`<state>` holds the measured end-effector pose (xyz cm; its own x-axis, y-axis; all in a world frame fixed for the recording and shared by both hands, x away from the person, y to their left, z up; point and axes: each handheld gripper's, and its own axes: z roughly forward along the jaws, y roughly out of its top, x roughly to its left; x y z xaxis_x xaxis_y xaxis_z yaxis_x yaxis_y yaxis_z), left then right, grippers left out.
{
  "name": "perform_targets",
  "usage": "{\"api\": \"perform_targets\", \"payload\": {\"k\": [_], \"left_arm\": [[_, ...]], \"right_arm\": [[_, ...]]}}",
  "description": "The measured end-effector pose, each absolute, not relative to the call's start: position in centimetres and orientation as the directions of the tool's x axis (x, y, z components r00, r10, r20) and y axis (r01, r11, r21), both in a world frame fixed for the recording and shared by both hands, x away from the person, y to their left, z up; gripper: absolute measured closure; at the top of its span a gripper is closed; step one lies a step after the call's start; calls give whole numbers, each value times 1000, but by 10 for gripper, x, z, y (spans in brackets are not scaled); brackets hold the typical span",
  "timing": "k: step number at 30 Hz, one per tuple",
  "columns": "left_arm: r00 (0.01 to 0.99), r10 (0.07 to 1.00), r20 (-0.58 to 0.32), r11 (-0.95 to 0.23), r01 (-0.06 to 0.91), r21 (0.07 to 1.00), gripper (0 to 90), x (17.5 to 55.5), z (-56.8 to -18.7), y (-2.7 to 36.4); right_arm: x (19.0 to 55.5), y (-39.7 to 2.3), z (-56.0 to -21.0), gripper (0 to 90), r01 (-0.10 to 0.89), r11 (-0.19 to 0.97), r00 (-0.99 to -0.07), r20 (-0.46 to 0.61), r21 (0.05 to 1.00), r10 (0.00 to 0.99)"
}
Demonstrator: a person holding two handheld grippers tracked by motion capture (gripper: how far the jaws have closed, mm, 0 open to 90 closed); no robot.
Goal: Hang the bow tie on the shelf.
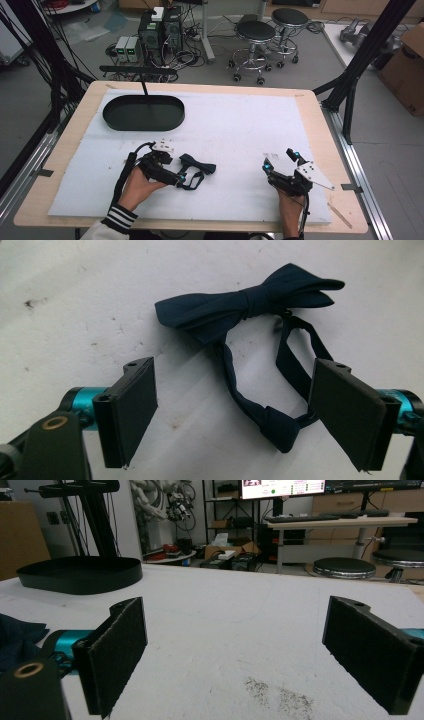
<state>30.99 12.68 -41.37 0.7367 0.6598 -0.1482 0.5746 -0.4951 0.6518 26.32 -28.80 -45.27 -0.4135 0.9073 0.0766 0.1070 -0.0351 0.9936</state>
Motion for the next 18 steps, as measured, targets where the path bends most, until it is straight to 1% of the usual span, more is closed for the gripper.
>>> {"api": "perform_targets", "payload": {"k": [6, 8, 10, 13, 18], "left_arm": [[723, 679, -129, -500, 584, 640, 242, 313, -418, 120], [722, 681, -122, -506, 585, 634, 272, 314, -419, 118], [715, 693, -97, -514, 583, 629, 271, 314, -420, 116], [719, 690, -84, -524, 576, 627, 280, 314, -420, 113], [725, 681, -103, -533, 588, 609, 366, 316, -421, 110]], "right_arm": [[264, -289, -453, 97, 104, -36, -410, 76, 994, 909], [264, -289, -453, 97, 105, -36, -412, 76, 994, 908], [264, -289, -453, 97, 105, -37, -412, 77, 994, 908], [264, -289, -453, 98, 106, -38, -412, 79, 994, 908], [263, -289, -453, 97, 111, -45, -409, 87, 993, 908]]}}
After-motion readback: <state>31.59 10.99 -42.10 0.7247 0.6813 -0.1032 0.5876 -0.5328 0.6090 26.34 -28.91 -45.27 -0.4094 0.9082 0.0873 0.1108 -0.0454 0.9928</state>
